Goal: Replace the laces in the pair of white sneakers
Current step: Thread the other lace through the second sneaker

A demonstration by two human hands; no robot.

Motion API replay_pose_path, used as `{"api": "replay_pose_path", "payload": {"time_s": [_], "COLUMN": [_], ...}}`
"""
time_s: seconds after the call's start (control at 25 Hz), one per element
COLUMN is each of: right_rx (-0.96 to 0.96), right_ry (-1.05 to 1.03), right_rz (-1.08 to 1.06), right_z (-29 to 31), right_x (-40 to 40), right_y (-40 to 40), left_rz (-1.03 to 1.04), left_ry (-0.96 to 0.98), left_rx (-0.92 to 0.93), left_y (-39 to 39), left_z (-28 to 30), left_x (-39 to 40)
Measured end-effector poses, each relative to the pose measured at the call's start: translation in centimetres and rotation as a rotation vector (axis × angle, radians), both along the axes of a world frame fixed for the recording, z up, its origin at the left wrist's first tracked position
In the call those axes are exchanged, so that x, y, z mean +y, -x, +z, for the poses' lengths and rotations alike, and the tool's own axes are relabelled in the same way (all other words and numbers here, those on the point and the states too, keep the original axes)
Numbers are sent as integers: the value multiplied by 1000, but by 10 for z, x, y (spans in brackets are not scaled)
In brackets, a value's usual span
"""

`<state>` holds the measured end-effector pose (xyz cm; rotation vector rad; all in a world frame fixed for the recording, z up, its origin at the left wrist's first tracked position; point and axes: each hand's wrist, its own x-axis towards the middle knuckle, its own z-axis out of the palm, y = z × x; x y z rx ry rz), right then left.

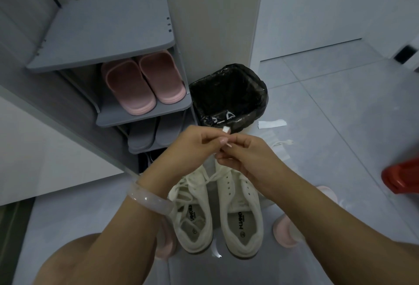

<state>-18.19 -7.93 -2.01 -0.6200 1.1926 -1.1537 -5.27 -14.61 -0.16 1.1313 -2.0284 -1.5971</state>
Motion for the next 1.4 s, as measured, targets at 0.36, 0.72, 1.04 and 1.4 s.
{"api": "replay_pose_path", "payload": {"time_s": [0.36,0.72,1.04,1.4], "right_rx": [-141,1180,1181,976], "right_ry": [-123,-152,-151,-209], "right_rz": [-53,638,547,477], "right_z": [-7,-47,-60,-65], "right_x": [-5,4,3,5], "right_y": [6,30,25,25], "left_rz": [270,-229,-336,-389], "left_ry": [545,278,494,747], "left_rx": [-138,-557,-753,-1000], "left_y": [4,6,7,25], "left_z": [-19,-64,-80,-76], "left_x": [-7,7,9,25]}}
